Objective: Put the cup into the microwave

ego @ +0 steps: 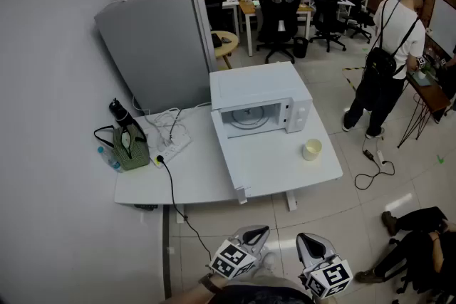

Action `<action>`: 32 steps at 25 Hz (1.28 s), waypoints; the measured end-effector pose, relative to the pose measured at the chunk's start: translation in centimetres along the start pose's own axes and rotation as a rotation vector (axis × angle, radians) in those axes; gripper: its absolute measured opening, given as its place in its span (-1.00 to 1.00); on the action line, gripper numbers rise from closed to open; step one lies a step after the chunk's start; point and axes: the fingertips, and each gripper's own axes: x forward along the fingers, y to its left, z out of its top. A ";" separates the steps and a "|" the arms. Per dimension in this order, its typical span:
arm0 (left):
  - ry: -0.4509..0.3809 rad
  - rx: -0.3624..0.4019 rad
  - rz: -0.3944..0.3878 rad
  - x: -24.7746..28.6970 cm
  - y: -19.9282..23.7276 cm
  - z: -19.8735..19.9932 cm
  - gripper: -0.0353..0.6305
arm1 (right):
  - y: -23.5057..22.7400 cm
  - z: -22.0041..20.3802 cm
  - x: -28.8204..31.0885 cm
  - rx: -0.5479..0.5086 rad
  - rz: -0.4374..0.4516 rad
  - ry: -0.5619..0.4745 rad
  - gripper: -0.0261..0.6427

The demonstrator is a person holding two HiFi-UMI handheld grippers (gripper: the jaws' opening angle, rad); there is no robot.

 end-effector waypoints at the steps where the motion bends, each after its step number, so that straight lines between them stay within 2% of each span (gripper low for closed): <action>1: -0.010 0.050 0.040 1.6 2.1 1.1 -0.88 | -1.5 0.3 0.3 0.000 -0.010 -0.005 -0.92; 3: -0.055 0.100 0.102 4.5 6.0 3.3 -0.88 | -4.6 0.7 1.0 0.003 -0.025 -0.011 -0.92; 5: -0.107 0.086 0.148 6.5 9.5 5.3 -0.88 | -7.4 0.6 2.0 0.017 -0.035 -0.010 -0.92; 8: -0.047 0.073 0.233 7.4 13.5 5.1 -0.88 | -9.5 0.3 4.0 0.063 -0.041 0.005 -0.92; 11: 0.004 0.079 0.291 6.5 14.4 4.1 -0.89 | -10.8 0.7 6.5 0.080 -0.031 0.025 -0.92; 14: 0.021 -0.008 0.358 4.6 16.0 2.8 -0.89 | -13.2 1.1 9.6 0.050 -0.052 0.063 -0.92; 16: 0.054 -0.044 0.302 4.3 16.3 2.8 -0.89 | -15.4 0.5 11.7 0.016 -0.095 0.085 -0.92; 18: 0.055 -0.022 0.172 5.1 14.8 4.7 -0.89 | -18.1 -0.7 13.2 -0.033 -0.155 0.119 -0.91; 19: 0.036 0.010 0.123 5.4 14.0 5.8 -0.89 | -19.6 -1.6 13.7 -0.047 -0.186 0.149 -0.83; 21: -0.011 0.050 0.083 6.0 14.1 7.5 -0.89 | -22.6 -3.6 14.4 -0.041 -0.234 0.209 -0.28; 22: -0.030 0.040 0.078 6.3 14.7 7.8 -0.89 | -24.2 -4.4 14.9 -0.036 -0.252 0.240 -0.09; 24: -0.047 -0.002 0.092 6.6 16.4 7.9 -0.89 | -27.4 -5.7 16.3 -0.044 -0.272 0.299 0.04; 28: -0.063 -0.105 0.175 6.4 19.5 7.2 -0.89 | -32.8 -7.8 21.0 -0.070 -0.269 0.406 0.02; 31: -0.063 -0.154 0.208 6.4 20.8 7.0 -0.89 | -36.7 -9.6 24.2 -0.028 -0.293 0.458 0.28; 32: -0.058 -0.158 0.217 6.4 21.0 7.0 -0.89 | -38.0 -10.1 25.1 -0.011 -0.300 0.471 0.44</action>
